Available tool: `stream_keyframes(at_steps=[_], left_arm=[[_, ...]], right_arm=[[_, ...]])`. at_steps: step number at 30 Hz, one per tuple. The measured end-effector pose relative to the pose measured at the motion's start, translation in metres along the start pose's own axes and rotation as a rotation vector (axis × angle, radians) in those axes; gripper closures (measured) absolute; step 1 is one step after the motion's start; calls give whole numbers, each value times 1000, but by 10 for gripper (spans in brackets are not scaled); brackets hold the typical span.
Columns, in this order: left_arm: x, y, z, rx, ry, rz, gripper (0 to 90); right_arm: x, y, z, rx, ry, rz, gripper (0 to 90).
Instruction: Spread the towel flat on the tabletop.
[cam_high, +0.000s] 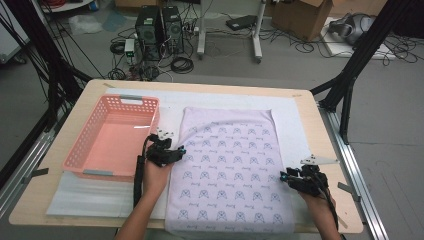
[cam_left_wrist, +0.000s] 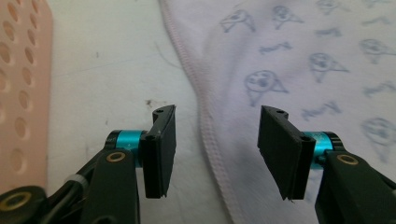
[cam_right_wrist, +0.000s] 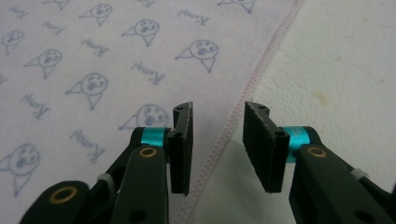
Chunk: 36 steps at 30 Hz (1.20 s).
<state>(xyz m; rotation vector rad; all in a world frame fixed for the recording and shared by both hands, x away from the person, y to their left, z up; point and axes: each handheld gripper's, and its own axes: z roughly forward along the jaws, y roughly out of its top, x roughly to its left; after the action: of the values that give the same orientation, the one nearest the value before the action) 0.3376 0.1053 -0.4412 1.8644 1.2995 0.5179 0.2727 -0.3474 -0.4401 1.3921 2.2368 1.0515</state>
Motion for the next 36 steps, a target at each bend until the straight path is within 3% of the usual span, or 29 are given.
stream_keyframes(at_steps=[4, 7, 14, 18, 20, 21, 23, 25, 26, 30, 36], left_arm=[[-10, -14, -14, 19, -68, 11, 446], [-15, -27, -21, 24, -106, -5, 426], [-20, -49, -46, 12, -142, -20, 422], [-20, -58, -57, 9, -152, -18, 445], [-19, -62, -59, -8, -150, -12, 477], [-19, -63, -59, -9, -131, -12, 522], [-22, -63, -60, -3, -76, 29, 658], [-19, -62, -61, 16, -109, -5, 839], [-19, -62, -62, 24, -107, -10, 874], [-19, -61, -64, 36, -133, -9, 882], [-12, -62, -71, 44, -166, -61, 881]], right_arm=[[2, -5, -4, -3, -1, 8, 648], [5, -10, -6, 2, -1, 0, 650], [12, -23, -17, -3, 2, -7, 661], [15, -27, -21, -2, -14, -5, 711], [16, -28, -22, 3, -22, -9, 788], [15, -29, -22, 5, 0, -1, 858], [17, -29, -22, 9, 0, 6, 880], [19, -28, -22, 13, -12, -12, 885], [19, -28, -23, 8, -14, -19, 886], [16, -32, -28, -1, 4, -13, 889], [11, -35, -39, -14, 37, 6, 889]])
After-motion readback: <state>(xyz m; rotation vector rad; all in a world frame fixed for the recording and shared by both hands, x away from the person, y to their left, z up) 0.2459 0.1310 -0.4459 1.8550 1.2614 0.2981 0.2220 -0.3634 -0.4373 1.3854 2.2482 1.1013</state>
